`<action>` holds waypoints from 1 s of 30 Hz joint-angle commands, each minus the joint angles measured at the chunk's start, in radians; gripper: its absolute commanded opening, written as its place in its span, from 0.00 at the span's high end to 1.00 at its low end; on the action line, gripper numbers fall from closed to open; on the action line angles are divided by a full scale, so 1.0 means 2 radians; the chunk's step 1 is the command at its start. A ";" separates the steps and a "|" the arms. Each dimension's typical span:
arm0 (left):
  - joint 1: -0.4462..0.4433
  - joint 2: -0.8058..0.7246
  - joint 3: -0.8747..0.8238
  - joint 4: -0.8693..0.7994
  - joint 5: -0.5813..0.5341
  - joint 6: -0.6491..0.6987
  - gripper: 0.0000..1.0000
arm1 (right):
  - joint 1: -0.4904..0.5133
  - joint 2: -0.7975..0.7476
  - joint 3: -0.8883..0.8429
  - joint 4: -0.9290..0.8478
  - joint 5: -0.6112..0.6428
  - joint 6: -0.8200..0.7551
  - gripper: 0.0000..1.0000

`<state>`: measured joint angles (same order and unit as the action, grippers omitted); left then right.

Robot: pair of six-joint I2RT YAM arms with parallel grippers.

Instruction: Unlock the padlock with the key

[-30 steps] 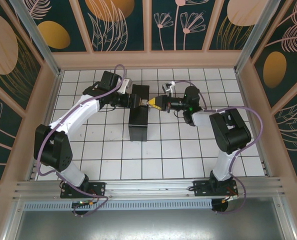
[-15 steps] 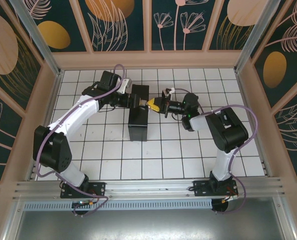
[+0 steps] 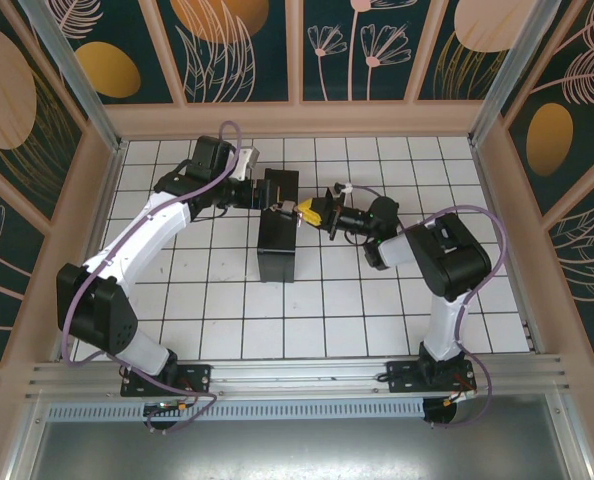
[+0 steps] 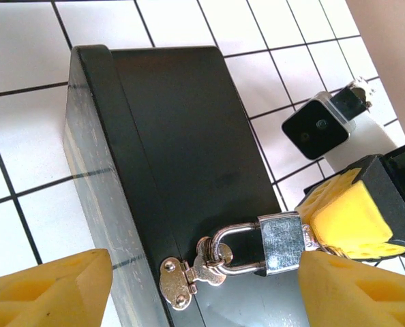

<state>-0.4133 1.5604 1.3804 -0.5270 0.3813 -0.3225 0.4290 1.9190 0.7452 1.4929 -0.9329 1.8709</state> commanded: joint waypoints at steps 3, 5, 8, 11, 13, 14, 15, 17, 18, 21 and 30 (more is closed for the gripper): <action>-0.003 0.007 0.002 0.001 -0.004 -0.001 0.28 | -0.003 0.025 -0.010 0.076 0.022 0.055 1.00; -0.004 0.007 0.002 -0.001 -0.005 0.001 0.28 | -0.003 0.027 -0.008 0.082 0.020 0.056 1.00; -0.003 0.005 0.000 -0.003 -0.006 0.003 0.28 | -0.003 0.016 -0.006 0.060 0.016 0.035 0.90; -0.004 0.003 -0.002 -0.003 -0.009 0.003 0.28 | -0.004 0.016 -0.012 0.061 0.014 0.032 0.88; -0.003 0.001 -0.004 -0.003 -0.010 0.003 0.28 | -0.008 0.019 -0.020 0.072 0.015 0.035 0.86; -0.003 0.001 -0.004 -0.004 -0.010 0.003 0.28 | -0.010 0.018 -0.023 0.075 0.016 0.035 0.86; -0.003 0.000 -0.005 -0.003 -0.010 0.003 0.29 | -0.010 0.017 -0.024 0.075 0.015 0.032 0.85; -0.003 0.000 -0.005 -0.004 -0.010 0.003 0.29 | -0.011 0.012 -0.019 0.062 0.009 0.019 0.74; -0.003 -0.001 -0.005 -0.004 -0.010 0.003 0.29 | -0.012 0.008 -0.017 0.051 0.006 0.010 0.73; -0.003 -0.001 -0.007 -0.003 -0.012 0.003 0.29 | -0.021 -0.010 -0.021 0.019 0.005 -0.014 0.73; 0.000 -0.009 -0.020 0.010 -0.015 -0.003 0.29 | -0.062 -0.132 0.015 -0.321 -0.003 -0.317 0.66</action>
<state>-0.4133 1.5620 1.3659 -0.5232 0.3580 -0.3225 0.3214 1.7668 0.7013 1.2057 -0.9348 1.6043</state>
